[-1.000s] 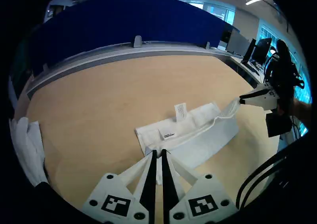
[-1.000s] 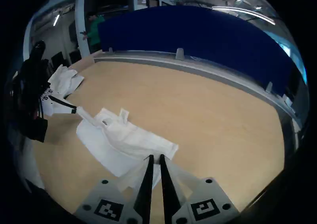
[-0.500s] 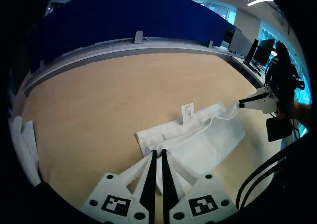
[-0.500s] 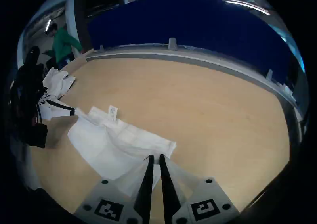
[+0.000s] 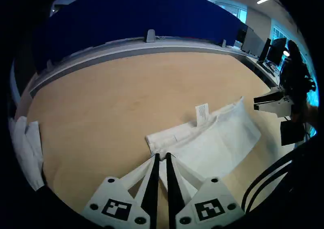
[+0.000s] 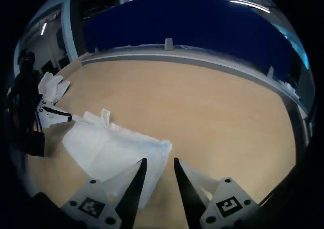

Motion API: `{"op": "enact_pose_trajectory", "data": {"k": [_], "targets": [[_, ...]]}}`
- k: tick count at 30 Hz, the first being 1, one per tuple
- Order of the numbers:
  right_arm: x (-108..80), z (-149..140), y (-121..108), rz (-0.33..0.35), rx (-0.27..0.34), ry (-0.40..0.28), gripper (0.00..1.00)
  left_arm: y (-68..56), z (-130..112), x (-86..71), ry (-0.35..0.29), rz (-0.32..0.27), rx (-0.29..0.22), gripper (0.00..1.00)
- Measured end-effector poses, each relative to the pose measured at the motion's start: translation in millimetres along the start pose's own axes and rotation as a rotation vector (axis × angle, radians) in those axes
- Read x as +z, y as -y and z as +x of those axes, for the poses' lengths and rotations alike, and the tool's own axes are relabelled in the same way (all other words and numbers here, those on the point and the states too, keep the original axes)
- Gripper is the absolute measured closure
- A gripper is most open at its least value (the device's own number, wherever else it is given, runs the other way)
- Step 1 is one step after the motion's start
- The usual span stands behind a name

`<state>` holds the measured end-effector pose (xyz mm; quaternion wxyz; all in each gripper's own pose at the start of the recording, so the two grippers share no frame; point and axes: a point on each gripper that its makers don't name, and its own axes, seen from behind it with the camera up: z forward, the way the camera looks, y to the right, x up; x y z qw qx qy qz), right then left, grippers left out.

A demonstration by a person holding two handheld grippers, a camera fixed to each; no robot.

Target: Fold towel

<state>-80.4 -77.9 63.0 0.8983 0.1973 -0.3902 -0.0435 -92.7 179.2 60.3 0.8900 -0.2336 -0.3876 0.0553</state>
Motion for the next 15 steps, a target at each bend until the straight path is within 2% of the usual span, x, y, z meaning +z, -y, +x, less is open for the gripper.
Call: {"op": "enact_pose_trajectory", "data": {"k": [4,8,12,15], "targets": [[-2.3,-1.6,0.4,-0.001,-0.008,0.002,0.45,1.5,0.3,-2.9,-0.001,0.006,0.013,0.62],[-4.6,-4.2,2.3,0.001,-0.007,0.004,0.3,-2.2,-0.2,-6.1,0.008,-0.011,0.021,0.41],[-6.3,-7.9,4.1,0.0,-0.008,0.006,0.27,-5.2,0.0,-8.2,0.01,-0.024,0.018,0.2],[-7.4,-10.9,4.4,-0.004,-0.012,0.009,0.26,-5.6,0.6,-9.4,0.007,-0.024,0.02,0.1]]}}
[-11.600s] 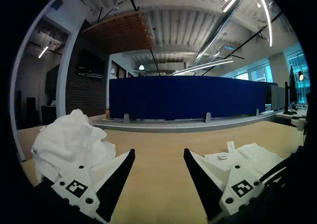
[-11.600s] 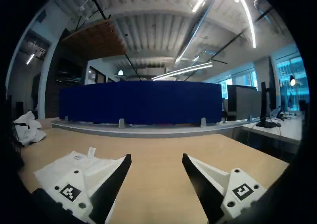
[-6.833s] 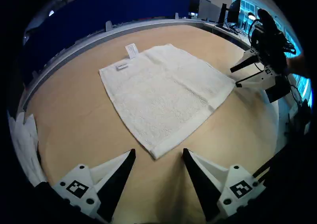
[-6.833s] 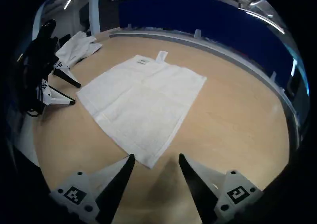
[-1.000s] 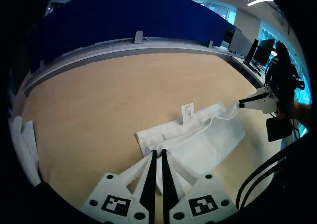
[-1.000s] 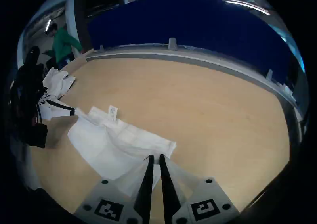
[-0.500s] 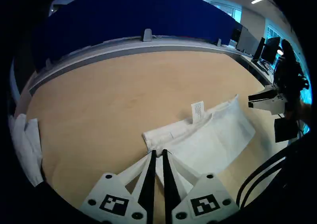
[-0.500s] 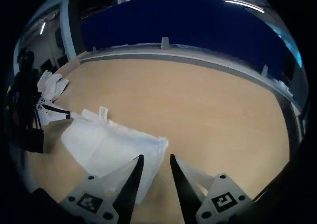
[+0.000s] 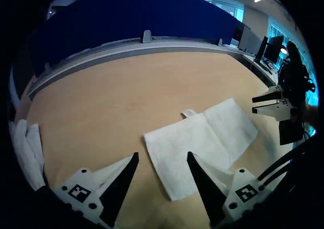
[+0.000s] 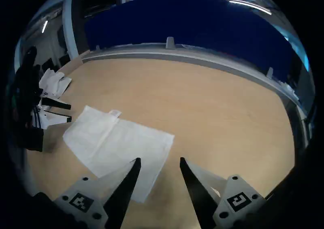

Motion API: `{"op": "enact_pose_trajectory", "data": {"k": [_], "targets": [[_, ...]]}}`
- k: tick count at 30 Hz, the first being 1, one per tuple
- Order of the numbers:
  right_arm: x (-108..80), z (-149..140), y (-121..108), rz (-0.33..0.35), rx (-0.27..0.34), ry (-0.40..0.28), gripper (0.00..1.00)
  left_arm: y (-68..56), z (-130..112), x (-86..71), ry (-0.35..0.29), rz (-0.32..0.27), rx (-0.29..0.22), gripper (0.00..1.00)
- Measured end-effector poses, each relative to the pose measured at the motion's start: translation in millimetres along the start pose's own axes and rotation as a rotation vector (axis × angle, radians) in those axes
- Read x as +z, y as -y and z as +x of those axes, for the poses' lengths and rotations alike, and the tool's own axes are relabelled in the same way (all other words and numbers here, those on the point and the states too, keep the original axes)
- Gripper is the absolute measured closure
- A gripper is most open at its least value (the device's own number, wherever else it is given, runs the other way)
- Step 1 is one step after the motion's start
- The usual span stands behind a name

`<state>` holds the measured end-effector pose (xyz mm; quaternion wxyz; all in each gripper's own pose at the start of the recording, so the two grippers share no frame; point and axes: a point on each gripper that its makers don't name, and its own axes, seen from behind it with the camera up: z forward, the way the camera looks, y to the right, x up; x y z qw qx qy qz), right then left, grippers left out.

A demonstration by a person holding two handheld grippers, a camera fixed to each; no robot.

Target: Fold towel

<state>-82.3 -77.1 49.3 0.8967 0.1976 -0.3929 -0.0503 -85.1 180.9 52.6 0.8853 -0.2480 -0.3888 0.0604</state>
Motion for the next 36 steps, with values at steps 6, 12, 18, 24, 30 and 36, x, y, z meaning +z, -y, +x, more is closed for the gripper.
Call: {"op": "enact_pose_trajectory", "data": {"k": [6,12,18,24,30,36], "targets": [[-2.7,-3.2,0.9,0.003,0.0,0.004,0.25,-2.8,1.5,-2.8,-0.004,-0.001,0.01,0.08],[-5.6,-7.6,2.3,0.005,-0.002,0.007,0.25,-4.9,3.4,-8.4,-0.011,-0.002,0.0,0.08],[-9.7,-19.7,7.6,0.013,-0.018,0.023,0.25,-6.4,-2.8,-18.3,-0.014,0.005,-0.009,0.08],[-15.3,-40.6,14.1,0.022,-0.028,0.05,0.25,-9.5,-18.9,-29.3,-0.005,0.008,-0.028,0.08],[-22.0,-62.7,22.6,0.038,-0.045,0.081,0.11,-13.5,-38.7,-39.5,0.012,0.011,-0.052,0.08],[-24.3,-75.6,27.1,0.043,-0.066,0.102,0.11,-18.2,-52.1,-49.1,0.019,0.011,-0.079,0.08]]}}
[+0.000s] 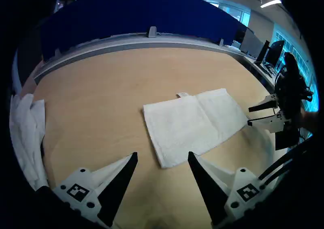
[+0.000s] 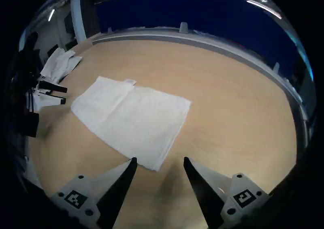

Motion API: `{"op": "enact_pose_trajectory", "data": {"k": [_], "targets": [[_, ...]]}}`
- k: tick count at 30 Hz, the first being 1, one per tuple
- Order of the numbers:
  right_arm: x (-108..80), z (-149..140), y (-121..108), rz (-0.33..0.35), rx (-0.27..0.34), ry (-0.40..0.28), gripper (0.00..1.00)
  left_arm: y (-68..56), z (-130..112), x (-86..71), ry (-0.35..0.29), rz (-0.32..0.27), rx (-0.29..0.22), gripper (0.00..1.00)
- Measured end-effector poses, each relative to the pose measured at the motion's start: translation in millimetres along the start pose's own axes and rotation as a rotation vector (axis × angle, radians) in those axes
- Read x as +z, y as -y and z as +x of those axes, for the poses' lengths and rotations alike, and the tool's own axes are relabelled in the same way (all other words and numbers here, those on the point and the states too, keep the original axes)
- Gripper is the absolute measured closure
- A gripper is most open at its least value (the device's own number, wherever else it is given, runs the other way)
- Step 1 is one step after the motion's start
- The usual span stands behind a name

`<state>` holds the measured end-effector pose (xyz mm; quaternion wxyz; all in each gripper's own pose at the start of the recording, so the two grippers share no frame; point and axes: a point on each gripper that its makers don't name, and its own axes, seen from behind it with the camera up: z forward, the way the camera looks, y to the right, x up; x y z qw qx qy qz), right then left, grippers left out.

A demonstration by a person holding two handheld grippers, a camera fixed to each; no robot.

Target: Fold towel

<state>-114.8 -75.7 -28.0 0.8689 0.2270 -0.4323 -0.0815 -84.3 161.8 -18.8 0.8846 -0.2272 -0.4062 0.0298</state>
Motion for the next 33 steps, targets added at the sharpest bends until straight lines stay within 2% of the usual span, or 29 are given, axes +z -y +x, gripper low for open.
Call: {"op": "enact_pose_trajectory", "data": {"k": [8,13,19,23,33], "targets": [[2.1,-2.0,1.4,0.008,0.002,0.008,0.11,-2.0,-8.0,-13.0,-0.001,0.007,-0.018,0.08],[2.9,-5.7,6.0,0.023,-0.023,0.021,0.18,-2.4,-11.4,-22.4,-0.003,0.015,-0.032,0.08],[5.5,-11.0,9.1,0.032,-0.051,0.038,0.39,-4.8,-14.4,-36.4,-0.013,0.018,-0.063,0.08],[7.2,-11.8,10.8,0.04,-0.049,0.041,0.48,-6.2,-15.8,-44.5,-0.02,0.015,-0.082,0.08],[11.5,-13.3,10.7,0.052,-0.042,0.056,0.8,-0.7,-18.7,-54.6,-0.026,0.028,-0.103,0.08]]}}
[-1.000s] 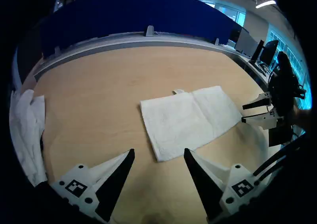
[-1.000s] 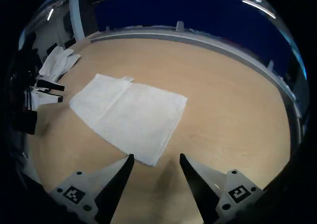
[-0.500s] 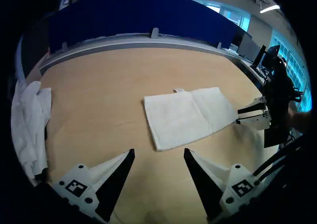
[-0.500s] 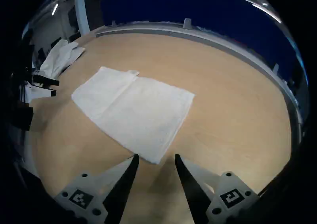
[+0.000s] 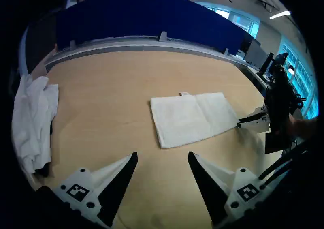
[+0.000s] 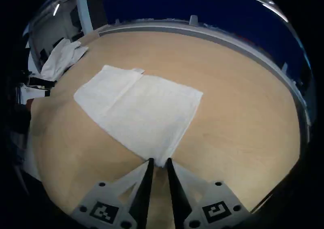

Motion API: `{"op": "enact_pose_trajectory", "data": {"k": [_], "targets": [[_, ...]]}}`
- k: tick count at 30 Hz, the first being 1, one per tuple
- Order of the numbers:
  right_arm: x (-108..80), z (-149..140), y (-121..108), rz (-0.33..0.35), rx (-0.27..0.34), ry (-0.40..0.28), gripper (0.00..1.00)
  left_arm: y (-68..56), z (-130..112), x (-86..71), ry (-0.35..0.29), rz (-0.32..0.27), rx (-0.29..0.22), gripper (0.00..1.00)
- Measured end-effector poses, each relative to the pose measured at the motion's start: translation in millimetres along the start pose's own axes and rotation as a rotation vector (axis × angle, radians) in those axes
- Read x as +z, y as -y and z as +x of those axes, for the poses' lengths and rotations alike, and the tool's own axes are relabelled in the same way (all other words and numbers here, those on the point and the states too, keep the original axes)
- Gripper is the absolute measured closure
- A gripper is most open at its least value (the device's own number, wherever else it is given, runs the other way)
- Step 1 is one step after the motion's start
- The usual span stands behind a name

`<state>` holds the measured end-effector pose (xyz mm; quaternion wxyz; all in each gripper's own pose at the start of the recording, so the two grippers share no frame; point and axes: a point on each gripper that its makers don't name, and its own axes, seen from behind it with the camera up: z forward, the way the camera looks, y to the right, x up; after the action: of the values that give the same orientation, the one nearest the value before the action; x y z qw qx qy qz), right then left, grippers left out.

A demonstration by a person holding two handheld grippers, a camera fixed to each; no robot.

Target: Fold towel

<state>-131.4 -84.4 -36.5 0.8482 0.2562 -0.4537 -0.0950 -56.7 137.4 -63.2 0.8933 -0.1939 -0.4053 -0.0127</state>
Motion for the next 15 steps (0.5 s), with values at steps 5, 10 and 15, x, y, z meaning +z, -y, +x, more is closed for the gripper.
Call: {"op": "enact_pose_trajectory", "data": {"k": [5,10,15], "targets": [[1.9,0.8,1.5,0.0,-0.002,-0.003,0.93,4.0,-1.8,-3.5,0.0,0.007,-0.007,0.08],[1.6,4.4,1.9,0.002,-0.009,-0.012,0.94,6.9,-4.7,-5.8,0.003,0.013,-0.012,0.08],[-1.7,11.8,1.5,-0.001,-0.008,-0.025,0.94,9.6,-7.1,-9.0,0.005,0.018,-0.015,0.08]]}}
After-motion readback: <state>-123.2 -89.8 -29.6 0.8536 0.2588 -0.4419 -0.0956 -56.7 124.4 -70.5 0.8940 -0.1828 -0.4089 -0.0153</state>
